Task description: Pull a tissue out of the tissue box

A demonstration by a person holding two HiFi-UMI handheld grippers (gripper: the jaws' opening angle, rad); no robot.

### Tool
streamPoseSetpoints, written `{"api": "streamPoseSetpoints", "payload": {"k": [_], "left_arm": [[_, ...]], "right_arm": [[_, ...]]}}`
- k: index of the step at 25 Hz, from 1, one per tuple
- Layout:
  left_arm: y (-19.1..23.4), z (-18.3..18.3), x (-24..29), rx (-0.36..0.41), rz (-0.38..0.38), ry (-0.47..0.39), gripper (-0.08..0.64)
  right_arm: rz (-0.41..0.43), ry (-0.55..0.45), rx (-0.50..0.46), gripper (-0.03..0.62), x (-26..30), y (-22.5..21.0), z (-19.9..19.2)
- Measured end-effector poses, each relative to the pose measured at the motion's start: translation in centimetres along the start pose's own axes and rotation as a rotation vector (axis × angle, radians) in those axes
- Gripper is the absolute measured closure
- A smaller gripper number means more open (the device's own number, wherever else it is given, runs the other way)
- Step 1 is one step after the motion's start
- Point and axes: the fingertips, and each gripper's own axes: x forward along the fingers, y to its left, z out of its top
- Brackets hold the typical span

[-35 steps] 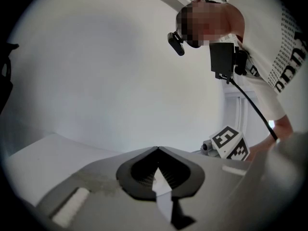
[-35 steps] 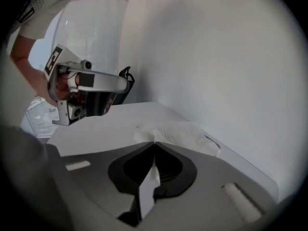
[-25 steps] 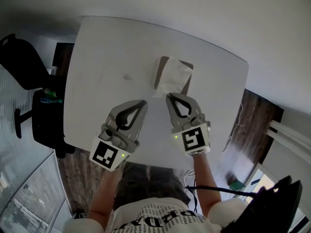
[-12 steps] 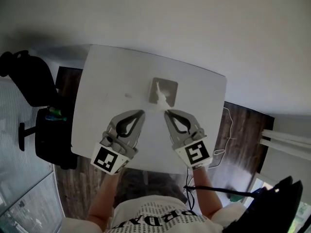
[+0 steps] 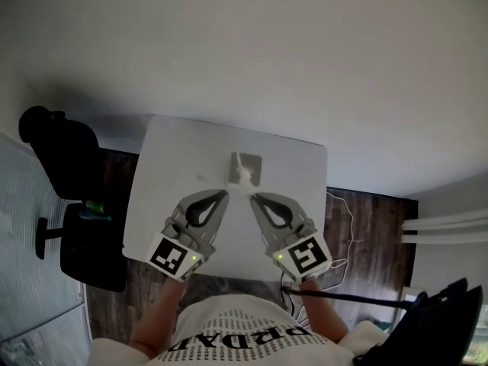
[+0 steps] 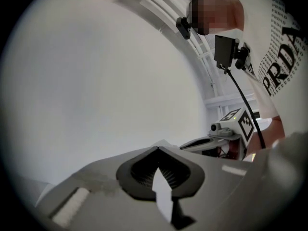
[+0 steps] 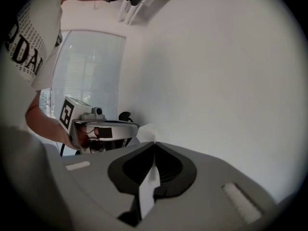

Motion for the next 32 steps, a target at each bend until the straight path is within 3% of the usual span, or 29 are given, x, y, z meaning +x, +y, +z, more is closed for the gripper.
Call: {"api": "streamPoseSetpoints", "payload": {"k": [6,16,23,32], "left_arm": [[-2.6,3.6,-1.5,0.022,-0.013,-0.059,0.562],[-6.8,3.9,-4.6,0.065,-0.031,-0.026,0.562],[-7.0,4.6,-4.6,0.079,-0.027,-0.035,0.562],[-7.4,4.9,-4.8,0.083,-0.023,-0.041,0.561]], "right_arm": [[-0.04,-0.087,-0.019,0.581,-2.9,2.1,3.8],[-0.086,-0.165,-0.023,0.581,-7.7,3.7,5.6],[-0.085,-0.17,0.003,0.581,-8.1,3.9,5.6],[-0.074,-0.153,-0.039,0.583,-7.9,4.5,5.7]]}}
